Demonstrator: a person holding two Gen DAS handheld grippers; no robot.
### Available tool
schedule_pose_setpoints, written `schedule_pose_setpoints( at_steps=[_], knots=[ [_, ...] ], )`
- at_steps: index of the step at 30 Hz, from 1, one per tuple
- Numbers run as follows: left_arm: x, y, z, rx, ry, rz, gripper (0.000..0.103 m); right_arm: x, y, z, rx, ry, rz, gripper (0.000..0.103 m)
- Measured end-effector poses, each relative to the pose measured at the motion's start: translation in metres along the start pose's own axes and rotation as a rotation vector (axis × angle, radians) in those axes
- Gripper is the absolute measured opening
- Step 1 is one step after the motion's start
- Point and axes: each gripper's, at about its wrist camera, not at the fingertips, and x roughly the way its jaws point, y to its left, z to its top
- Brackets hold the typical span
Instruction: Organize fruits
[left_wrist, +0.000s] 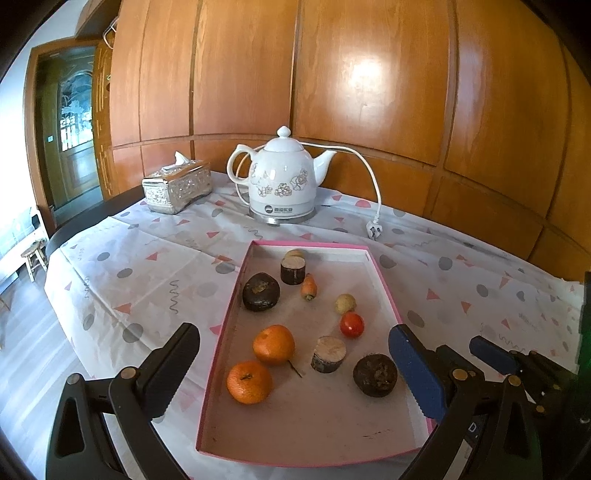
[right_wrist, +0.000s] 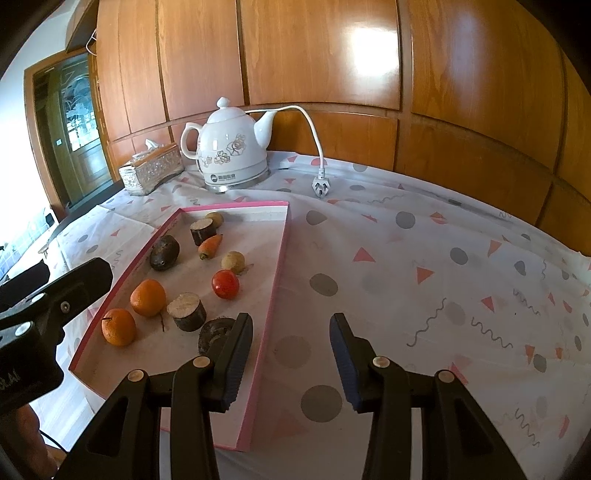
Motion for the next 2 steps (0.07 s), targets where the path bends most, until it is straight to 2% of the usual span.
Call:
schedule_pose_setpoints(
  at_steps=[2],
  knots=[
    [0.0006,-0.0010,-0.0008,0.002,0.006,-0.007,0.102,-0.0003,-0.0032,0.0001,0.010,-0.001,0.000,0.044]
  ],
)
